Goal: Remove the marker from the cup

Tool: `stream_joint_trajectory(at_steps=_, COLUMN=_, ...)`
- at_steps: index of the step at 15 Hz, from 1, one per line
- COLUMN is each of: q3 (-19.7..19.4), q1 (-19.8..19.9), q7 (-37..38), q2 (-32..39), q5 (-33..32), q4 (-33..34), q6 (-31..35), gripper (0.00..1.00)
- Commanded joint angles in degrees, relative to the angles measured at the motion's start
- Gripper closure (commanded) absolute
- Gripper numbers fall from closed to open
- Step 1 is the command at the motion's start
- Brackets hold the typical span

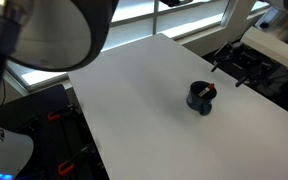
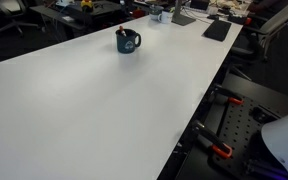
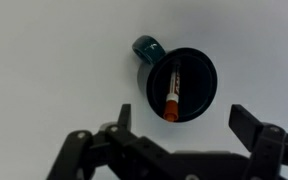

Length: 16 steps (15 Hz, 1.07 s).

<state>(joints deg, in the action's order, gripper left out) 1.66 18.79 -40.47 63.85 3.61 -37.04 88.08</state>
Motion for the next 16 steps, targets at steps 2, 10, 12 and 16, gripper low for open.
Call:
stream_joint_trajectory(at_steps=2, q3=-0.24, q1=-0.53, q7=3.36, q2=2.02, q5=0.23, q4=4.44, q6=-5.22, gripper=0.00)
stream_joint_trajectory(at_steps=10, q3=-0.07, q1=-0.20, q7=2.14, q2=1.46, q5=-0.05, q4=2.53, q6=-3.50, gripper=0.00)
stream_joint_trajectory(at_steps=12, q3=-0.03, q1=0.07, q7=2.09, q2=2.33, q5=0.02, q4=3.86, q6=-4.34, gripper=0.00)
stream_joint_trajectory(at_steps=16, q3=0.07, q1=0.60, q7=3.13, q2=3.60, q5=0.38, q4=5.87, q6=-5.33, gripper=0.00)
